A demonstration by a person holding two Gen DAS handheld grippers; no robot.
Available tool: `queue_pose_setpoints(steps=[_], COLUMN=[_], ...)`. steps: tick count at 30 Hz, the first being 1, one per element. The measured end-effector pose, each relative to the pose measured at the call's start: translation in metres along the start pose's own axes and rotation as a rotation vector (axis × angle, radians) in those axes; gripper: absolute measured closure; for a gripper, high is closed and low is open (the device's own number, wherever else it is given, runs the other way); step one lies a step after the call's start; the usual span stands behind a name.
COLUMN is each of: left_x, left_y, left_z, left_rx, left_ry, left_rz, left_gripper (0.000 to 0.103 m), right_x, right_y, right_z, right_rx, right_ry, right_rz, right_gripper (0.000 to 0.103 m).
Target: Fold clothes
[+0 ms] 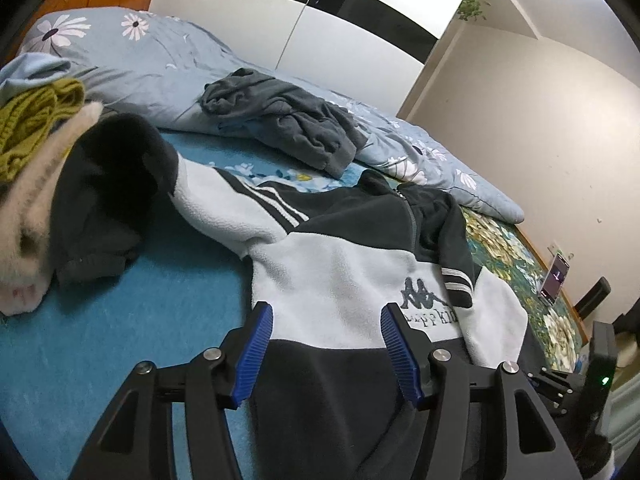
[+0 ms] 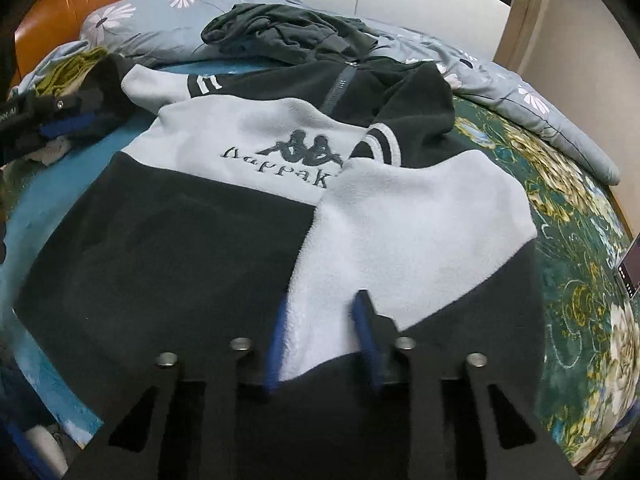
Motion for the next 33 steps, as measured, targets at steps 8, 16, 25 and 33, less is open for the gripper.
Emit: queue_pose_setpoints(steps=[8,16,25,33], left_x=[0.005,0.014,0.021,0.047], left_y=[-0.004,-0.009,-0.02,-0.036], left_z=[-0.009,-0.028,-0.047,-0.04], left_rx=[0.0,0.016,0.019,-0.036], left_ry=[-0.005,-0.039,-0.087,-0.146], left_rz=[0.021,0.058,0.088,0.144], left_gripper=[0.043,0.043,0.043,0.043], right_x=[-0.087,-0.239,-0.365,-0.38], right_y=[-0.001,-0.025,-0.055,-0.042], right_z=[0.038,0.064,0.017,-0.037], right_rx=[-0.074,-0.129,-0.039,0.06], right_ry=[-0.117,0.144,0.403,0.397], right_rz=[-0.241,-0.407,-0.466,-0.506], right_gripper=[0.097,0.098,0.098,0.097])
Point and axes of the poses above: each gripper's, at about its wrist camera, not at the fingertips, and z roughly against the way its jaws point, x to its left, y to its underside, the point moved 4 cm from there along -z, roughly the way its jaws point, and after that the axes turned 2 degrees about x, right-handed, at the moved point
